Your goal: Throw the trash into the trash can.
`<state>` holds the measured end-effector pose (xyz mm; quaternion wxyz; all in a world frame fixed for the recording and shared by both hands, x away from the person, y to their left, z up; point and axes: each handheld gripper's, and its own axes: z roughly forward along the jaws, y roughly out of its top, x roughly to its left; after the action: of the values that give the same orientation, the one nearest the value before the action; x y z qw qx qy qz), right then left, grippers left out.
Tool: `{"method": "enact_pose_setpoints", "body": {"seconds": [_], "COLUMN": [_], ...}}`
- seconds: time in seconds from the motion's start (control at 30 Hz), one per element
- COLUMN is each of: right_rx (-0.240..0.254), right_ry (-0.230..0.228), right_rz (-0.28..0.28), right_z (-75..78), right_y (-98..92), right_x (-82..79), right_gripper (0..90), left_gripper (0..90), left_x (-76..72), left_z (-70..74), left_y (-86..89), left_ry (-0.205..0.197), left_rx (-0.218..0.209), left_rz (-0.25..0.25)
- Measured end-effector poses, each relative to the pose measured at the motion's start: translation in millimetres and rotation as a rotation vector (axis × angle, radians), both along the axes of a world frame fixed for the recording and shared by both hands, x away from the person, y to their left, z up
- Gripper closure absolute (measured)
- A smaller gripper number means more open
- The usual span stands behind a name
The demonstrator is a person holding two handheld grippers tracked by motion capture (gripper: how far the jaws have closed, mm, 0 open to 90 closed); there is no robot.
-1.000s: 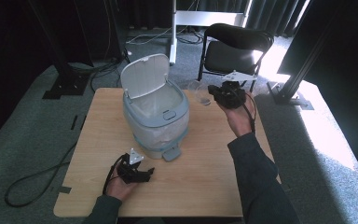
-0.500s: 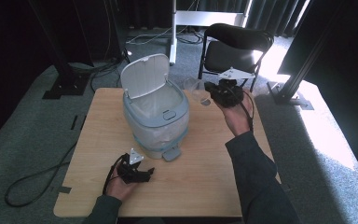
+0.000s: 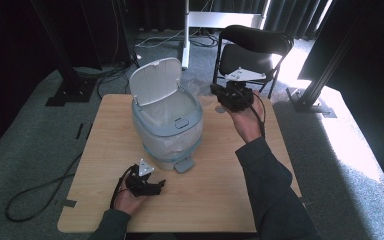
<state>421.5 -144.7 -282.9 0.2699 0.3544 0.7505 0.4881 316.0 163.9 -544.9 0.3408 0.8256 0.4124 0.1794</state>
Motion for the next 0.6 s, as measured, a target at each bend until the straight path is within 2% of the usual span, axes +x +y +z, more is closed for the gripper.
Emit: {"method": "enact_pose_setpoints", "body": {"seconds": [0.6], "right_rx": [-0.029], "right_ry": [-0.016], "right_rz": [0.060], "right_z": [12.1], "right_y": [37.9], "right_x": [2.7], "right_gripper": [86.2], "left_gripper": [18.0], "left_x": [0.1], "left_z": [0.1], "left_y": [0.0], "left_ry": [0.000], "left_rx": [0.001], "left_rz": [0.000]}}
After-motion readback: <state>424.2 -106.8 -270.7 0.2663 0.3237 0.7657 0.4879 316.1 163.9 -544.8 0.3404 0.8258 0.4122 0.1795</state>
